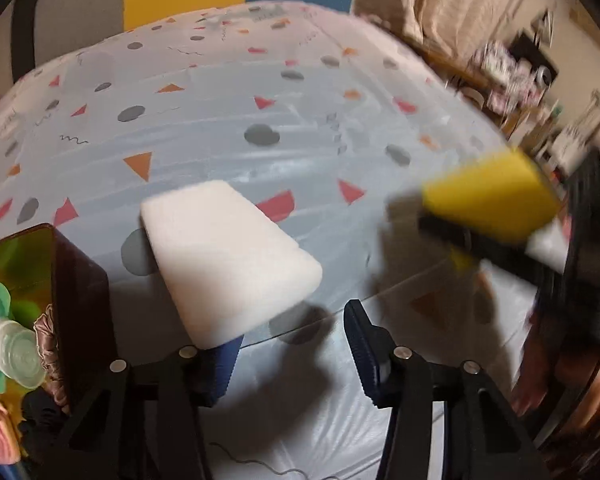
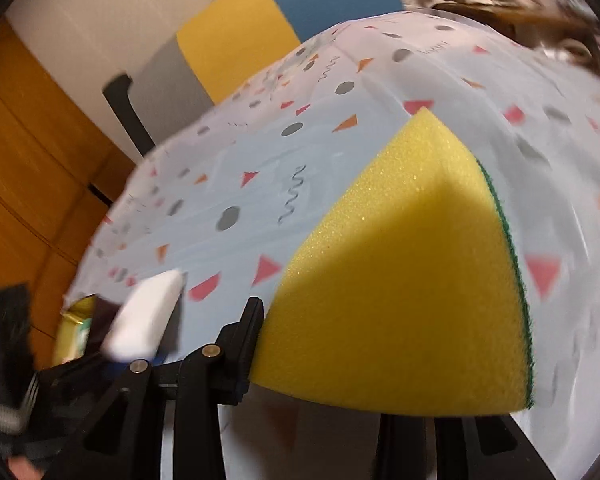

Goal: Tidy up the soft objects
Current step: 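Grasp the green-and-yellow scrub sponge with the right gripper while the left lifts the white sponge, then place the white sponge in the gold tray with the left gripper while the right holds the scrub sponge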

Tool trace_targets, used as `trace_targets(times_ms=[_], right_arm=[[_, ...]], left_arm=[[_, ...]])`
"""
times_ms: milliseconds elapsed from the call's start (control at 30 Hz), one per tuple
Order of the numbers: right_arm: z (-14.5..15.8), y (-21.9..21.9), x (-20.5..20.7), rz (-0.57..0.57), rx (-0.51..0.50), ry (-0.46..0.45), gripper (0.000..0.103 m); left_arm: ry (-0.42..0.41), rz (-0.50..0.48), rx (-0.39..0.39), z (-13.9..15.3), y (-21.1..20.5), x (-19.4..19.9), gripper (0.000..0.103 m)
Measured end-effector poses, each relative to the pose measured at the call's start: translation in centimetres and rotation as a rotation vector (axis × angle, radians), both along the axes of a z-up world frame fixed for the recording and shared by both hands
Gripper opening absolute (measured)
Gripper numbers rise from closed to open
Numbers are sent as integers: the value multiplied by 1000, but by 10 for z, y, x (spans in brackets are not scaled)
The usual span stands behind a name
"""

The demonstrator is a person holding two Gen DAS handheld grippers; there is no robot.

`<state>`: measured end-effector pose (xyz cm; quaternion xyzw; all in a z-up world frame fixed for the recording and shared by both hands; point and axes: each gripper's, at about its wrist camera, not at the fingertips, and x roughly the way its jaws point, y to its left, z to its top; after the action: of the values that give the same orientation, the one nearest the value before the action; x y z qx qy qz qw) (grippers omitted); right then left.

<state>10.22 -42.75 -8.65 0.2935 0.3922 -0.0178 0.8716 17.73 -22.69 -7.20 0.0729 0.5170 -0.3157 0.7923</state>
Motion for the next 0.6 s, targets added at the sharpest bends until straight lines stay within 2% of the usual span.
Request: trace_targets(times_ms=[100,133,300,367,467,500,533,567,600], right_arm=[[-2,12,-28,-21,25,-33,38],[-3,17,-38,-29,19,-41,38],[-10,32,-56,-62,-29,-74,38],[-8,36,-59,-62,-59,-88,38],[-14,34,-56,-57,-38,-87,38],[-15,33,-56,-57,-31,-92,38],[-16,31,-56,-59,-18,-98,38],[-17,30,-57,-60,-9,-102,38],[-18,28,-54,-61,1,-107,38]], left_arm=[[-19,22,-89,13,13,2,34],[-19,23,-104,15,16,-1,32],[-13,43,-119,18,21,0,18],[-6,53,-133,18,23,-2,17],[18,51,-127,16,23,-4,17],[42,56,-124,14,22,-2,23],[74,75,-131,12,24,1,38],[97,95,-143,10,26,3,44],[125,125,-175,9,30,5,46]])
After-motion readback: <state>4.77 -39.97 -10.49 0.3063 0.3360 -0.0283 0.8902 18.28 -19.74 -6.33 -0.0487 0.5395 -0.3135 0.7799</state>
